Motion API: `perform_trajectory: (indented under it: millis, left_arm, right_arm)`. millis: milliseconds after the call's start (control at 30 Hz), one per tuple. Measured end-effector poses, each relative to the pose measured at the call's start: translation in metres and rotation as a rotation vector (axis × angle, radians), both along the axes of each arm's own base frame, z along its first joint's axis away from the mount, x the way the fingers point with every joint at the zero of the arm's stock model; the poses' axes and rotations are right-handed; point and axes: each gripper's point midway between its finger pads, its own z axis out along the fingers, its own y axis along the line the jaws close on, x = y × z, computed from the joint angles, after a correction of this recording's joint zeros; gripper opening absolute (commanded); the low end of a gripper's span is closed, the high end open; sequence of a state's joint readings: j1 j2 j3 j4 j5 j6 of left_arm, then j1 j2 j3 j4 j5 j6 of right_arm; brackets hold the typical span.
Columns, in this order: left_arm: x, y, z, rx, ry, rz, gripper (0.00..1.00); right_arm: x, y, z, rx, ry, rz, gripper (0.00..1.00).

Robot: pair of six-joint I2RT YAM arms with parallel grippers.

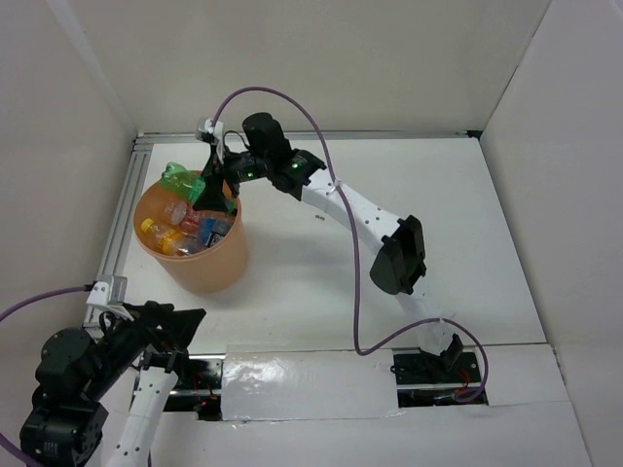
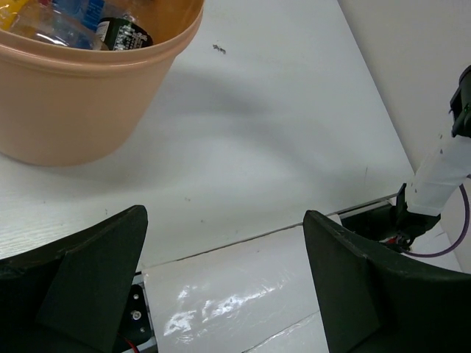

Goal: Put the plastic bottles in the bin

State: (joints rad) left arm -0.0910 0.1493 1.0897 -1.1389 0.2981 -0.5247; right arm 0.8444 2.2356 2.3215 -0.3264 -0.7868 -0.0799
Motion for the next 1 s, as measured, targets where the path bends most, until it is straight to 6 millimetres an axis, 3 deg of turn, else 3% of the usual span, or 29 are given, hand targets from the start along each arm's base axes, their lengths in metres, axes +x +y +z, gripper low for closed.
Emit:
perform_trajectory:
  millis: [67, 333, 500, 567, 633, 733, 800, 867, 900, 933, 1000]
  left_arm:
    - [0.000, -0.003, 0.001, -0.003, 0.002, -0.013, 1.00]
    - [0.004, -0.010, 0.001, -0.012, 0.015, -0.050, 1.00]
    - [0.018, -0.017, 0.009, -0.009, 0.000, -0.081, 1.00]
    - [0.027, -0.020, 0.009, -0.008, -0.013, -0.096, 1.00]
    - [0.036, -0.025, 0.005, -0.021, -0.009, -0.118, 1.00]
    - [0.049, -0.031, -0.009, -0.049, 0.013, -0.158, 1.00]
    - [0.056, -0.035, -0.016, -0.071, 0.023, -0.183, 1.00]
    - [0.061, -0.039, -0.021, -0.093, 0.028, -0.204, 1.00]
    - [0.063, -0.040, -0.022, -0.104, 0.028, -0.213, 1.00]
    - [0.065, -0.042, -0.022, -0.114, 0.026, -0.222, 1.00]
    - [0.070, -0.045, -0.017, -0.133, 0.014, -0.239, 1.00]
  right_arm:
    - [0.000, 0.001, -0.003, -0.007, -0.008, 0.001, 1.00]
    - [0.003, 0.000, 0.009, -0.003, -0.040, -0.018, 1.00]
    - [0.034, -0.018, 0.028, 0.000, -0.066, -0.168, 1.00]
    - [0.059, -0.047, 0.033, -0.026, -0.065, -0.291, 1.00]
    - [0.091, -0.091, 0.034, -0.061, -0.063, -0.445, 1.00]
    - [0.138, -0.187, 0.031, -0.135, -0.044, -0.726, 1.00]
    - [0.158, -0.259, 0.025, -0.191, -0.030, -0.926, 1.00]
    - [0.159, -0.315, 0.018, -0.246, -0.019, -1.086, 1.00]
    - [0.152, -0.338, 0.012, -0.276, -0.014, -1.151, 1.00]
    - [0.133, -0.364, 0.001, -0.322, -0.006, -1.219, 1.00]
    - [0.118, -0.377, -0.002, -0.341, -0.005, -1.252, 1.00]
